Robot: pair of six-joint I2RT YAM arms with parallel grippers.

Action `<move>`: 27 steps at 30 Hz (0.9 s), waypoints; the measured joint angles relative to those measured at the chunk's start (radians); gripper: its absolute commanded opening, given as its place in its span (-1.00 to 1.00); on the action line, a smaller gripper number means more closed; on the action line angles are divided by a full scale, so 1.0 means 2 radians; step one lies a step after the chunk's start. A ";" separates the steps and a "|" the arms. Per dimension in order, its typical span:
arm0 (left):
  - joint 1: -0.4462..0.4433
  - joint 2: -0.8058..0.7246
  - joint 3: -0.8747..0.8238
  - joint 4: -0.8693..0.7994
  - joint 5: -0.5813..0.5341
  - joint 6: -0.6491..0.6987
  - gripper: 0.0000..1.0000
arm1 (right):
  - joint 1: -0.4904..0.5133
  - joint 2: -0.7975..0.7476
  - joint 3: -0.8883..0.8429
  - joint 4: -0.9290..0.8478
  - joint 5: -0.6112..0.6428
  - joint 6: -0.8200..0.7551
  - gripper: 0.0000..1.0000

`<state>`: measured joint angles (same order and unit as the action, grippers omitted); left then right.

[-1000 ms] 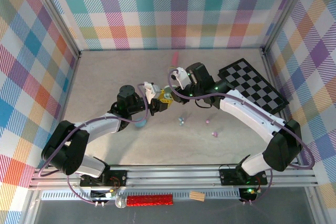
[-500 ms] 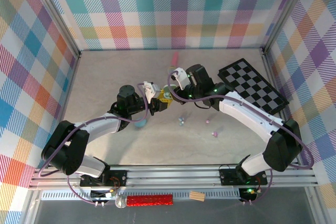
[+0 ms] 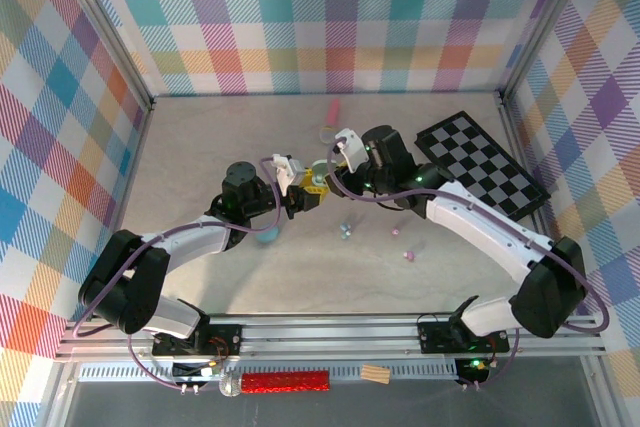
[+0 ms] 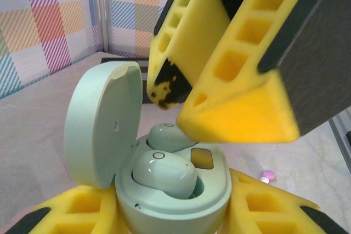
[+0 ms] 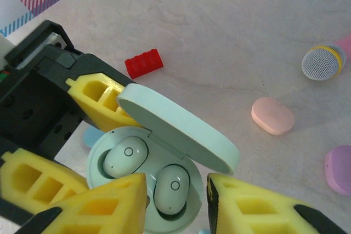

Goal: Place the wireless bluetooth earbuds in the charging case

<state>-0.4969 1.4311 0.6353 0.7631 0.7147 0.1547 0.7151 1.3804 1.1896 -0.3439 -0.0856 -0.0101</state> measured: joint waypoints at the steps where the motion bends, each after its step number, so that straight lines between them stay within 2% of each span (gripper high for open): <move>1: 0.000 0.000 0.000 0.000 0.000 -0.001 -0.32 | 0.000 -0.005 -0.001 0.001 0.000 0.002 -0.20; 10: 0.000 0.000 0.000 0.001 0.000 0.004 -0.31 | -0.011 -0.044 -0.009 0.019 -0.028 0.062 0.14; 20: 0.000 -0.009 0.000 0.011 0.004 0.031 -0.31 | -0.035 0.079 0.151 -0.076 -0.038 0.129 0.15; 27: 0.000 -0.015 0.000 -0.001 -0.005 0.035 -0.31 | -0.040 0.093 0.157 -0.113 -0.048 0.136 0.16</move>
<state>-0.4969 1.4002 0.6350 0.7609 0.7040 0.2241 0.6357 1.5658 1.5036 -0.5709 -0.1822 0.2623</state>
